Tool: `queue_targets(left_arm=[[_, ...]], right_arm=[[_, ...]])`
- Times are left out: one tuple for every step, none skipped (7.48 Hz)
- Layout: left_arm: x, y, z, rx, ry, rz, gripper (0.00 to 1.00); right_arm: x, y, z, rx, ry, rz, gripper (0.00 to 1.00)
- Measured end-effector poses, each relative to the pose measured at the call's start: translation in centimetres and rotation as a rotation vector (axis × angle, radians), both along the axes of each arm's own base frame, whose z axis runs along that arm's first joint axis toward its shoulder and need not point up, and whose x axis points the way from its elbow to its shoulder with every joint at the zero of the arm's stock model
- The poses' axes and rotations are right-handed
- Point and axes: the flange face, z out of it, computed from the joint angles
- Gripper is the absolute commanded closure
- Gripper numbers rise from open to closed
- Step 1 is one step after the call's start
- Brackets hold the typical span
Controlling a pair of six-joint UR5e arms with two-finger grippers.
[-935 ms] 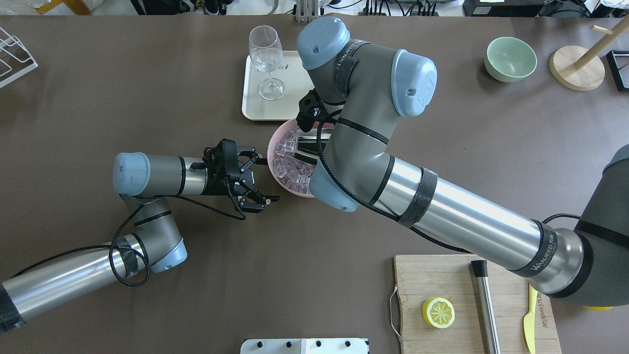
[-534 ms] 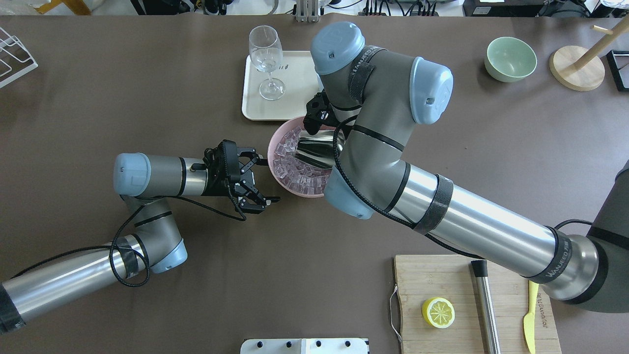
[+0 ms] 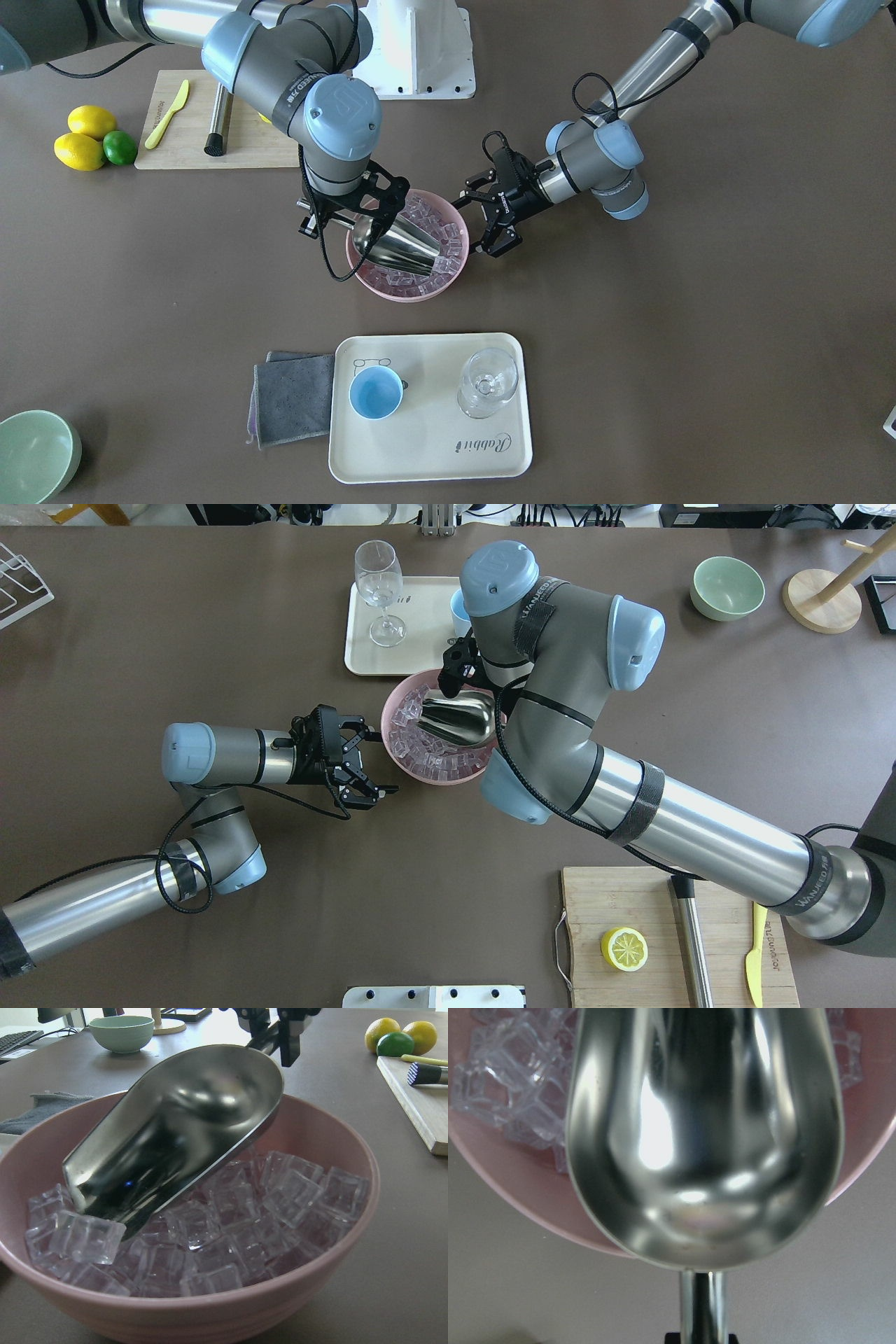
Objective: Put ice in cup with scoop
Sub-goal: 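Drag the scoop through the ice and lift it out with the right gripper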
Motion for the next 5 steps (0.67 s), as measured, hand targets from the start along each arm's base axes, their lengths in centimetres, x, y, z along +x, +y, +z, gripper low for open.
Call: queue_targets(left_arm=[[0.01, 0.01, 0.03, 0.0, -0.001, 0.001, 0.01], [0.01, 0.02, 0.04, -0.001, -0.002, 0.001, 0.01], [0.01, 0.03, 0.04, 0.0, -0.002, 0.002, 0.01], [0.02, 0.03, 0.05, -0.001, -0.002, 0.002, 0.01], [0.02, 0.03, 0.07, -0.001, -0.003, 0.002, 0.01]], right_arm=[[-0.06, 0.01, 0.28, 0.002, -0.015, 0.007, 1.0], [-0.15, -0.01, 0.51, 0.0, -0.03, 0.021, 1.0], [-0.22, -0.01, 0.6, -0.002, -0.041, 0.03, 1.0], [-0.3, -0.01, 0.55, -0.002, -0.055, 0.036, 1.0], [-0.38, -0.01, 0.42, -0.005, -0.07, 0.05, 1.0]])
